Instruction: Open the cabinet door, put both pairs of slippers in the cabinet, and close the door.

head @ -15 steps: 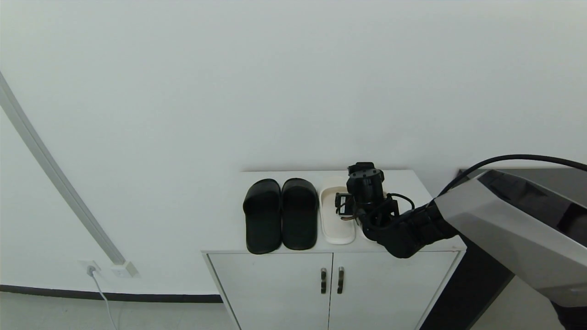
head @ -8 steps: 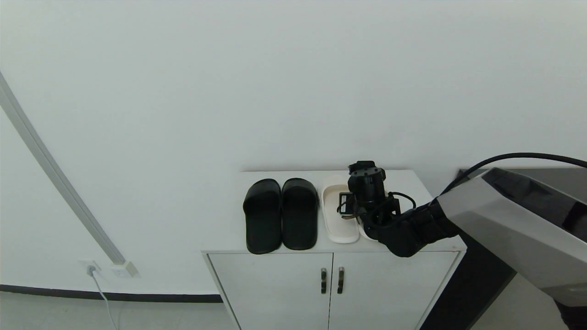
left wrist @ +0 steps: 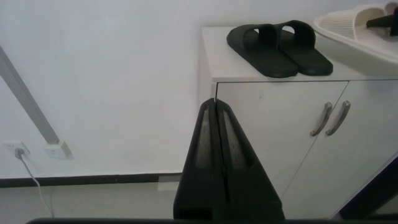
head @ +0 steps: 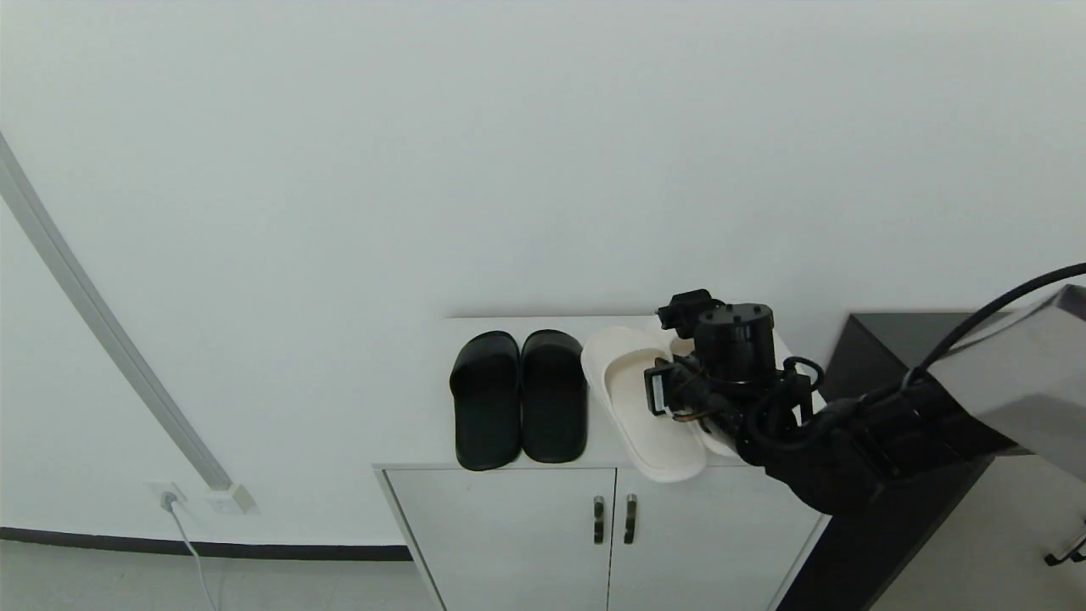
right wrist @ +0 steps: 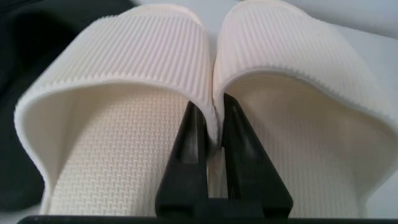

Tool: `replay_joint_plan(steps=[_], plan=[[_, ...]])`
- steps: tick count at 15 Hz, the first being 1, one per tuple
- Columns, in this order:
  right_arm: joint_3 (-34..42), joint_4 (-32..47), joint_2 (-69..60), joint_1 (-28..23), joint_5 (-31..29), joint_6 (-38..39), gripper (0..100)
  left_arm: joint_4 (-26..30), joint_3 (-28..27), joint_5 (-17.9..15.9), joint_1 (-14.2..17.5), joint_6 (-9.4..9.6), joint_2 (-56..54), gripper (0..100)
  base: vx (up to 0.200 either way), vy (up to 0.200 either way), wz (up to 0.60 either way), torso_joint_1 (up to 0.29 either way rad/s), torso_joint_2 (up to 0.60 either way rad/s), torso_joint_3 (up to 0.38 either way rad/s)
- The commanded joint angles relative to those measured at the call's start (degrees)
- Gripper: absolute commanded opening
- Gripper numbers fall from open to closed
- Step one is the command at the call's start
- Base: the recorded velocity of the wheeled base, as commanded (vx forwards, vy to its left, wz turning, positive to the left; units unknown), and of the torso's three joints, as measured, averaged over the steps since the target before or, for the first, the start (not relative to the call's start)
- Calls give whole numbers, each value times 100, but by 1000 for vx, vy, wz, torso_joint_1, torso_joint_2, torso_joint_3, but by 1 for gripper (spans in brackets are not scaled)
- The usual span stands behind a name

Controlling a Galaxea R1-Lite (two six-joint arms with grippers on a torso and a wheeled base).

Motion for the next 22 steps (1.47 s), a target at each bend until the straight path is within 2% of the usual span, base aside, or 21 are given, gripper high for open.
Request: replay_joint_plan(steps=[1, 5, 6, 8, 15, 22], plan=[[1244, -481, -1039, 305, 847, -229, 0, 0, 0, 1, 2, -2, -1, 0, 0, 0, 0, 0, 0, 0], [2361, -472, -2129, 419, 2192, -132, 0, 0, 0, 1, 2, -2, -1, 0, 0, 0, 0, 0, 0, 0], [2405, -420, -2252, 419, 2306, -80, 0, 0, 0, 1, 2, -2, -1, 0, 0, 0, 0, 0, 0, 0], [2466, -200, -2384, 463, 2341, -62, 0, 0, 0, 1, -6, -2, -1, 0, 0, 0, 0, 0, 0, 0], [2484, -174, -2392, 551, 2385, 26, 0, 0, 0, 1, 2, -2, -1, 0, 0, 0, 0, 0, 0, 0], [2536, -191, -2401, 586, 2385, 35, 0, 0, 0, 1, 2, -2, -1, 0, -200, 0, 0, 1, 2, 3]])
